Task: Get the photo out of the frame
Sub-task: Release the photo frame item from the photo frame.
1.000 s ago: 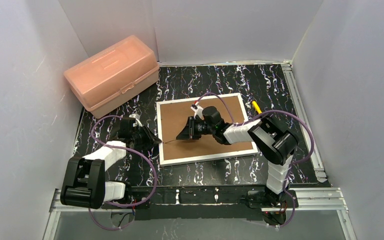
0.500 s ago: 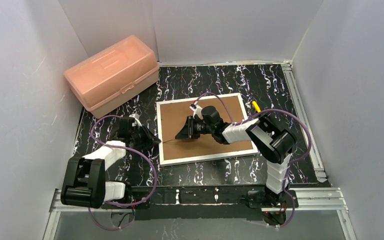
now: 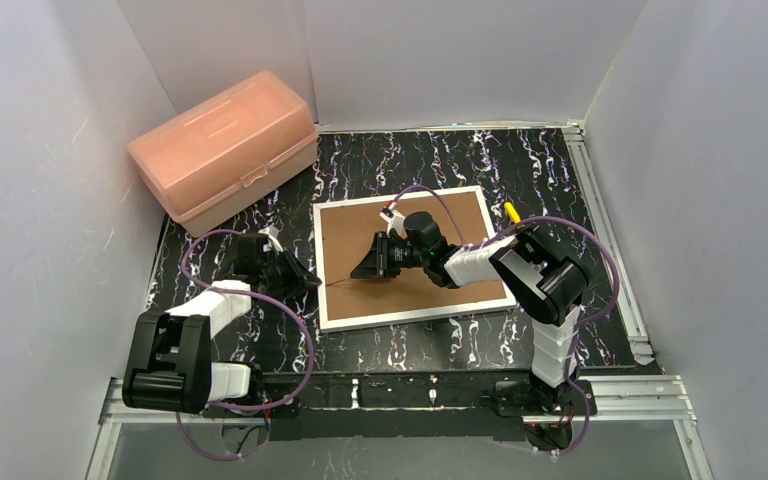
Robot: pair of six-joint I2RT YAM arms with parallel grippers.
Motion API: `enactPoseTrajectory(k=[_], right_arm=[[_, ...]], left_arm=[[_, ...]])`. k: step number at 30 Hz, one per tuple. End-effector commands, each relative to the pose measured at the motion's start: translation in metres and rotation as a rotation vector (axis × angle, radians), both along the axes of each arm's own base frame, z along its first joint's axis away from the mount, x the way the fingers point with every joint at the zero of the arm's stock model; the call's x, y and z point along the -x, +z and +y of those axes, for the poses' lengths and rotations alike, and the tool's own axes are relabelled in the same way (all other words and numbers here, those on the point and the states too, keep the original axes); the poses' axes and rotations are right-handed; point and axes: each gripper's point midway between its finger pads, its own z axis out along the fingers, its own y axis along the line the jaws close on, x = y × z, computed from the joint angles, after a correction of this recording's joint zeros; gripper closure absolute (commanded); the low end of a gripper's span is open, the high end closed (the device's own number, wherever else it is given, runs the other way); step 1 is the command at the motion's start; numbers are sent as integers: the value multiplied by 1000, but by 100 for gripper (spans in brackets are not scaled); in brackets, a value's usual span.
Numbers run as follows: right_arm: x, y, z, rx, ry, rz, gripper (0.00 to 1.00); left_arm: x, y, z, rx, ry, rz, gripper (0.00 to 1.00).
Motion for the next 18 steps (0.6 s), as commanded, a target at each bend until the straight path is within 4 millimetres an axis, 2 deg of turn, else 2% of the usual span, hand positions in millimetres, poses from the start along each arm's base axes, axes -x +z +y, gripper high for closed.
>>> enactPoseTrajectory(k=[1,18], right_arm=[[4,-4,10,-20,36,3,99],[12,-20,16,-58,58,57,99]], left_arm=[[8,-4,-7,18,-44,37,88],[14,-11,-10,40,-56,66,90]])
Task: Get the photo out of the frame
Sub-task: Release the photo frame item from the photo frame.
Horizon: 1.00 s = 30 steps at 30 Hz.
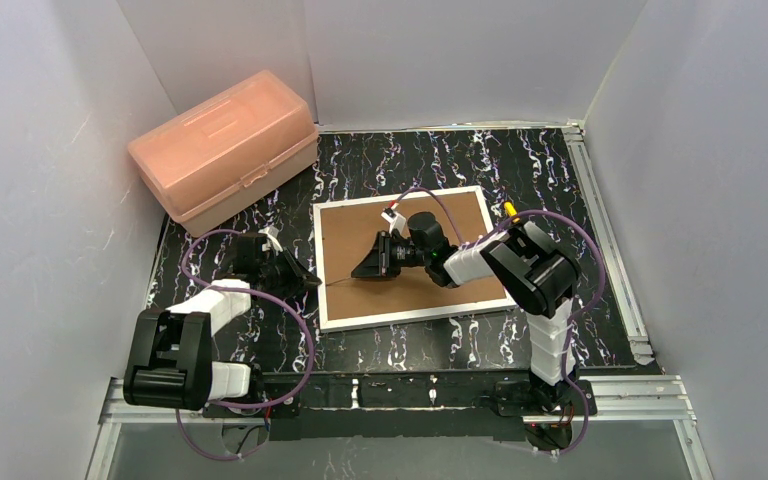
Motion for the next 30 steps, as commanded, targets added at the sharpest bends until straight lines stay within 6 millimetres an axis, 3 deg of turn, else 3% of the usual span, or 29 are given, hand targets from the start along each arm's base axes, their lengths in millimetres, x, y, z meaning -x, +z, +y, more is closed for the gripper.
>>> enactPoseTrajectory(k=[1,30], right_arm=[[17,-14,16,8,36,0,99],[21,-8,36,-13,38,-29,99]], left_arm=[[15,-10,-10,25,-49,60,90],[34,-21,-20,98,-57,112,98]])
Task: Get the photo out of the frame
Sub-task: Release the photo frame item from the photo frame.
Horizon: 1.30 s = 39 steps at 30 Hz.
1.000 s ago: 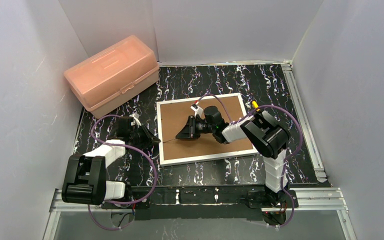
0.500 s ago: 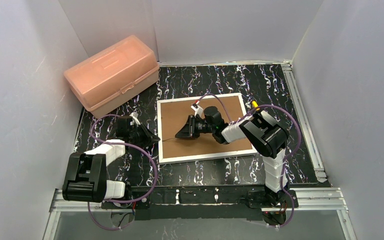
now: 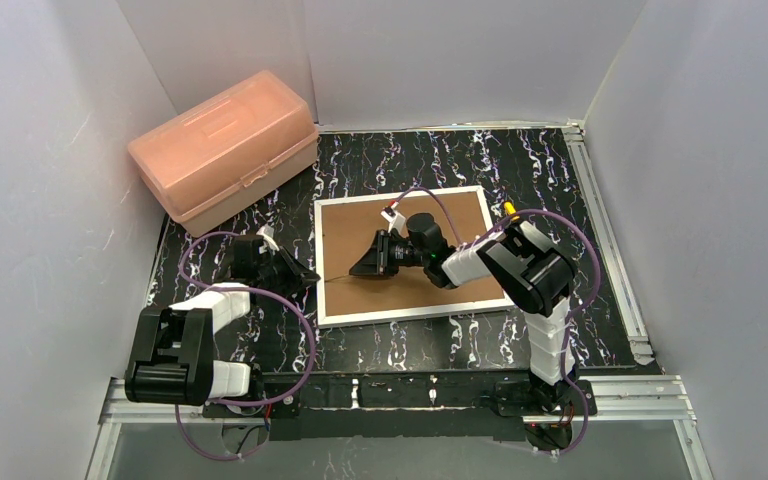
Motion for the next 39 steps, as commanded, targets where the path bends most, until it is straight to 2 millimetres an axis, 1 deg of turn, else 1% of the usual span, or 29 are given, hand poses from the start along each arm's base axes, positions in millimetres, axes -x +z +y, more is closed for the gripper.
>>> enactPoseTrajectory(k=[1,6,10,14,18,22,28,37,38,39], right_arm=[[27,-6,31,6,62,-18,99],[23,3,29,35,55,-51,99],[16,15,29,74,43,-92,99],[13,31,34,93,43,-134,99],[16,47,41,104,48,-172,99],[19,60,51,120,52,-213,99],[21,78,70,163,60,-283,99],[41,96,100,199,75,-349,99],[43,100,104,204,64,-367,99],[48,99,106,217,67,-371,99]], left_arm=[[44,-21,-22,58,-101,151,98],[45,-20,-22,59,-102,149,99],[46,-20,-23,62,-105,150,99],[46,-18,-24,70,-107,149,100],[46,-16,-25,76,-107,143,100],[47,-14,-26,80,-109,140,100],[48,-13,-27,83,-110,138,100],[50,-11,-28,87,-103,135,100],[49,-11,-28,88,-102,135,100],[49,-10,-28,89,-102,134,100]])
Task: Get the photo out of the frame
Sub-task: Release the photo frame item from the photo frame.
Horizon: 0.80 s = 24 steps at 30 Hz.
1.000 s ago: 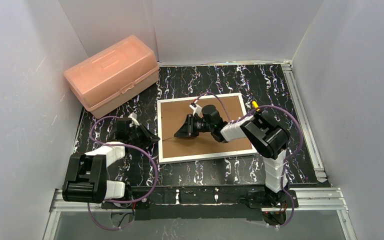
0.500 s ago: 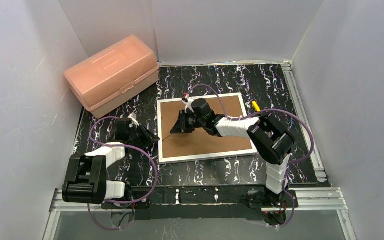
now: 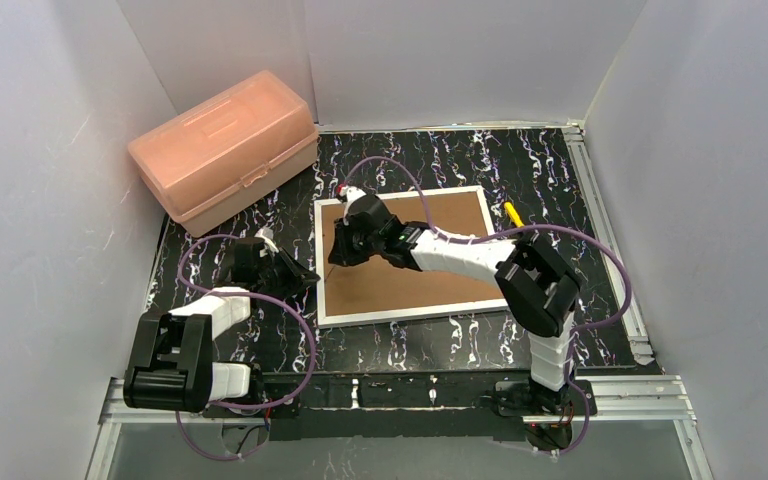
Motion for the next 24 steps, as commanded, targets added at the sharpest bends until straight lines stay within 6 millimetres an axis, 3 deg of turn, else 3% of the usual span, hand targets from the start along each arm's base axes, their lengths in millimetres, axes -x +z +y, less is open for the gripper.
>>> enactPoseTrajectory(k=[1,7,17,24], right_arm=[[56,54,67,-155,135,-39,99],[68,63,88,-150,112,-87,99],[85,60,119,-128,165,-115,99],[89,66,136,-119,152,-143,99]], left_arm=[[48,-11,-29,91,-131,146,100],[47,-9,-29,94,-126,141,100],[49,-9,-29,96,-125,141,100],[49,-8,-29,96,-126,139,100]])
